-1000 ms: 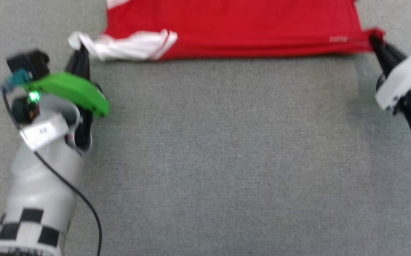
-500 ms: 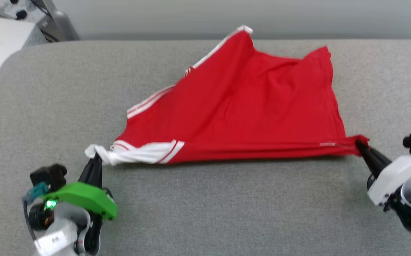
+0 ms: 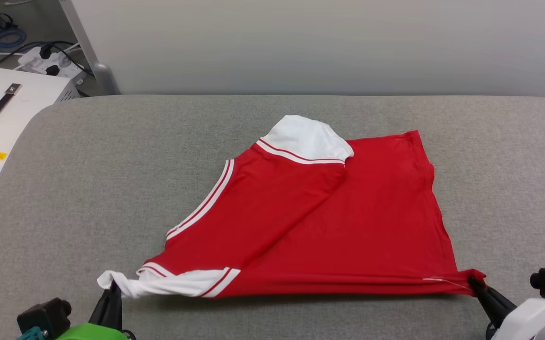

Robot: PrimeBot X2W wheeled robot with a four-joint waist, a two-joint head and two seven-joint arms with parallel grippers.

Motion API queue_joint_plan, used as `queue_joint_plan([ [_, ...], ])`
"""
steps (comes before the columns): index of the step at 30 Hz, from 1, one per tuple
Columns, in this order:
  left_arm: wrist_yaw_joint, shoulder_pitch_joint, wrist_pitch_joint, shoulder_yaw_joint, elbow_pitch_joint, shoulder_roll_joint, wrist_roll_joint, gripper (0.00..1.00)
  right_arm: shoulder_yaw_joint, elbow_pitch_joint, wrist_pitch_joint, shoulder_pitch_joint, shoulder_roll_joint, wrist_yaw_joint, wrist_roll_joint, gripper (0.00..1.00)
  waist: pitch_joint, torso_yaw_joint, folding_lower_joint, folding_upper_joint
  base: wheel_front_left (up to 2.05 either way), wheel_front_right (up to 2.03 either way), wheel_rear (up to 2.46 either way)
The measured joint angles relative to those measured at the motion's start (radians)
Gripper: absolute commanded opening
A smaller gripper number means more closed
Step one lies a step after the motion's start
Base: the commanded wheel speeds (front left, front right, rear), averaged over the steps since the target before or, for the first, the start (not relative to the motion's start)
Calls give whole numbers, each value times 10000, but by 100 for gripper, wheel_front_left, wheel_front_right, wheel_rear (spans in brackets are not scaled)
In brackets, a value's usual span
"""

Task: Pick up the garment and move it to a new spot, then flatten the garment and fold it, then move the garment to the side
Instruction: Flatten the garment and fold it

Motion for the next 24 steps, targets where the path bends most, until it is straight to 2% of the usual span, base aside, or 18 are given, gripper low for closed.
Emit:
queue_joint_plan([
  [4, 458, 856, 278, 128, -957, 67, -59, 0, -878, -732, 619, 976, 184, 2, -575, 0, -50, 36, 0, 0, 0, 0, 0],
  [8, 727, 1315, 539, 176, -1680, 201, -58, 0, -1983, -1615, 1411, 1908, 558, 2, -1313, 0, -49, 80, 0, 0, 0, 0, 0],
  [15, 679, 754, 869, -190, -1858, 307, -4, 0, -3898, -3499, 3101, 2541, 1381, -10, -2964, 0, 80, 57, 1, 0, 0, 0, 0],
  [20, 374, -600, 966, -470, -1329, 345, 92, 0, -4550, -4466, 4138, 2409, 1877, -19, -3845, 0, 343, 8, 1, 0, 0, 0, 0],
  [24, 109, -1730, 1009, -729, -692, 305, 184, 0, -4671, -4777, 4635, 1807, 2013, -21, -4174, 0, 706, -21, 1, 0, 0, 0, 0],
])
